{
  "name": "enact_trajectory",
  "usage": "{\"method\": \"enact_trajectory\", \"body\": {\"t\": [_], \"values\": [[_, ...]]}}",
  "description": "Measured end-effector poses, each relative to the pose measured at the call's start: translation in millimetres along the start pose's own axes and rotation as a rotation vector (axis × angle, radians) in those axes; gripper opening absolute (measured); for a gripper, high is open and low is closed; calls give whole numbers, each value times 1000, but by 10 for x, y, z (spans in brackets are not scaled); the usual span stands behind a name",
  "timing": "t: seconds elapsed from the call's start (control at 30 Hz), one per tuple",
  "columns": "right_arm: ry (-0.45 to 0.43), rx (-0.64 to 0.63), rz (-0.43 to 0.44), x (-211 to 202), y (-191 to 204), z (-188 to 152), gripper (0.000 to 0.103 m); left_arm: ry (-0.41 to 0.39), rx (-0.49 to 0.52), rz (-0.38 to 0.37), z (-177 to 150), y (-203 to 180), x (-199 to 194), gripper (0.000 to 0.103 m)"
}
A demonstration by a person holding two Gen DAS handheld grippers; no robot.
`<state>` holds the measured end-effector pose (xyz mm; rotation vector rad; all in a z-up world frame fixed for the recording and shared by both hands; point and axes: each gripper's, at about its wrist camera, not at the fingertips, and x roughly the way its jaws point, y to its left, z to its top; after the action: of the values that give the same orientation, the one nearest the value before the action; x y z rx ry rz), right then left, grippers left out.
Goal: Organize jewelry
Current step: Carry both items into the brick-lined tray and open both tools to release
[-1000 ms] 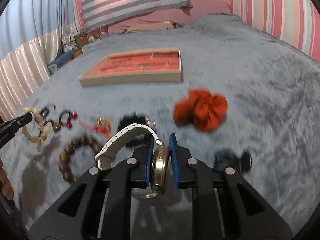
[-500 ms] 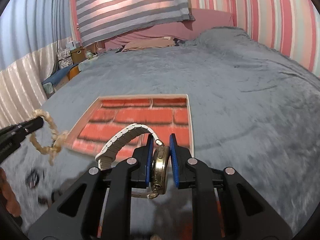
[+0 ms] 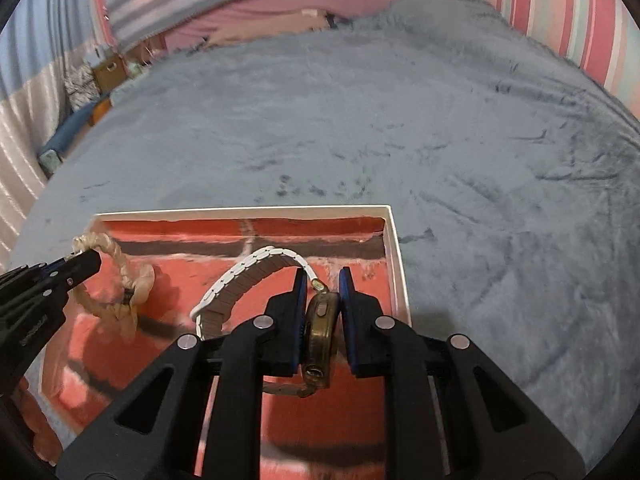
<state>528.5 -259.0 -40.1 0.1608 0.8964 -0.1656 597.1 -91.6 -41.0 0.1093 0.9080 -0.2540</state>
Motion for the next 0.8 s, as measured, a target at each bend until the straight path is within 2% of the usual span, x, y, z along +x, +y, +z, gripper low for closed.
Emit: {"method": "enact_trajectory", "body": {"t": [0.2,0.33,0.37,0.4,0.43,0.47,0.5,0.7,0.77,0.8], "values": [[84,-14,-38,390,25,133,17,119,-44,23,72,150,534,8],[150,6,-32,547,28,170,18,166,-56,29,44,177,602,12],[159,4,-39,581,31,165,18,169,-51,43,45,181,610,15],[161,-5,-44,602,35,151,19,175,-46,58,48,179,624,35],[158,-11,-49,605,40,153,20,187,-44,72,45,188,634,60],[159,-16,-51,608,42,157,24,195,-43,84,35,197,637,67],[160,-18,-40,606,45,163,32,197,-38,87,28,196,631,69],[111,-6,-15,382,-27,193,56,189,-25,103,-17,220,479,69],[79,-14,-14,244,-51,219,64,167,-19,93,-1,208,335,71],[68,-18,-12,191,-58,223,68,158,-17,94,-4,202,263,75]]}}
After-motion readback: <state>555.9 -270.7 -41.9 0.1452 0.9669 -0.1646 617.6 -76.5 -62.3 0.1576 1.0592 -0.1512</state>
